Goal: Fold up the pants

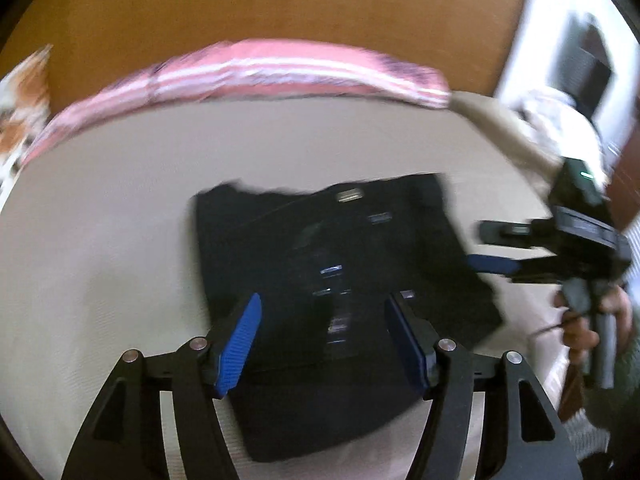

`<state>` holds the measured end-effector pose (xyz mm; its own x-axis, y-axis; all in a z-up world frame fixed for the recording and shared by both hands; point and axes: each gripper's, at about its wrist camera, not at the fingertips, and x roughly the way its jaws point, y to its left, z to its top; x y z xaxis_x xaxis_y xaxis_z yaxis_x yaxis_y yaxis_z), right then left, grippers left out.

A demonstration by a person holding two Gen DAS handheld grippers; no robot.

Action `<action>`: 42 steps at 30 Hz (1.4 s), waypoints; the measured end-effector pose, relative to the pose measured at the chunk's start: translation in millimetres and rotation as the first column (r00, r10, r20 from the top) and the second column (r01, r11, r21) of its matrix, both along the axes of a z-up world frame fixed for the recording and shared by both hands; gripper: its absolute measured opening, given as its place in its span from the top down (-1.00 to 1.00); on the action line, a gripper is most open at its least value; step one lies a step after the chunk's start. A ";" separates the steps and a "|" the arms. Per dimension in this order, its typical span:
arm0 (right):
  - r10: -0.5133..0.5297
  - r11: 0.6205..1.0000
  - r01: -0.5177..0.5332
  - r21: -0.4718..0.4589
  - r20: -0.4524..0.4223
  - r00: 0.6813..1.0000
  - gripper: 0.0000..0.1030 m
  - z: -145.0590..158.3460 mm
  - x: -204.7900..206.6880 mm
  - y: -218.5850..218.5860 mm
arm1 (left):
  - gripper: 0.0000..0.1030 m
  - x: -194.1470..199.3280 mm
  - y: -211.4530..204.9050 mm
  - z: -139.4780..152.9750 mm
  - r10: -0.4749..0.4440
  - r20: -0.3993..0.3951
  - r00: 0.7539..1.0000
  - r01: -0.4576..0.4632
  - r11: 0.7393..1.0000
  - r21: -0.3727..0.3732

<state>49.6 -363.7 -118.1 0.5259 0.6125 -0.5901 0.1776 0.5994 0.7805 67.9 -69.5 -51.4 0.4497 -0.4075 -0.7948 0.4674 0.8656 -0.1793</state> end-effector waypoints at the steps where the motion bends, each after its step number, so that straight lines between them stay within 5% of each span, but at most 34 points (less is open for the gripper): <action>1: 0.002 1.000 -0.002 0.001 0.000 1.000 -0.40 -2.8 4.0 0.0 | -0.26 4.6 7.6 -6.4 0.032 -0.022 0.999 -0.032 0.999 0.004; 9: 0.007 1.000 -0.007 0.003 0.052 0.999 -0.27 -14.6 31.8 2.1 | -0.26 16.0 11.4 -42.7 0.054 -0.086 0.995 -0.049 0.997 0.052; 11: 0.031 1.000 -0.031 0.000 0.061 0.998 0.01 -13.7 34.6 6.9 | -0.26 17.9 11.8 -49.8 0.060 -0.110 0.992 -0.055 0.997 0.046; 12: 0.052 0.999 -0.052 0.001 0.058 0.997 0.31 -14.6 36.1 10.9 | -0.26 17.6 15.0 -50.8 0.062 -0.114 0.992 -0.058 0.997 0.041; 19: 0.014 1.000 -0.013 -0.028 0.049 0.999 0.77 4.5 34.2 22.9 | -0.28 18.3 19.8 -38.3 0.079 -0.118 0.990 -0.078 0.997 0.006; 26: -0.019 0.996 0.033 -0.082 0.164 0.986 0.79 58.4 35.6 13.9 | -0.28 19.7 6.0 -7.9 0.050 -0.024 0.998 -0.050 0.998 -0.035; 31: -0.126 0.984 0.131 -0.121 0.047 0.991 0.80 20.0 28.7 -17.9 | -0.30 12.9 -14.3 -17.1 -0.037 -0.016 0.999 0.037 0.999 0.023; 33: -0.133 0.984 0.131 -0.124 -0.010 0.991 0.77 -4.3 25.2 -25.2 | -0.30 4.3 -25.3 -22.8 -0.097 0.022 0.995 0.094 0.990 0.110; 36: -0.164 0.986 0.163 -0.018 -0.037 0.986 0.39 -16.7 17.7 -35.7 | -0.30 -3.9 -39.0 -38.2 -0.153 0.056 0.987 0.135 0.961 0.243; 42: -0.156 0.985 0.152 -0.082 -0.037 0.987 0.29 8.0 -2.4 -28.3 | -0.30 0.4 -30.2 -32.9 -0.133 0.020 0.991 0.128 0.976 0.179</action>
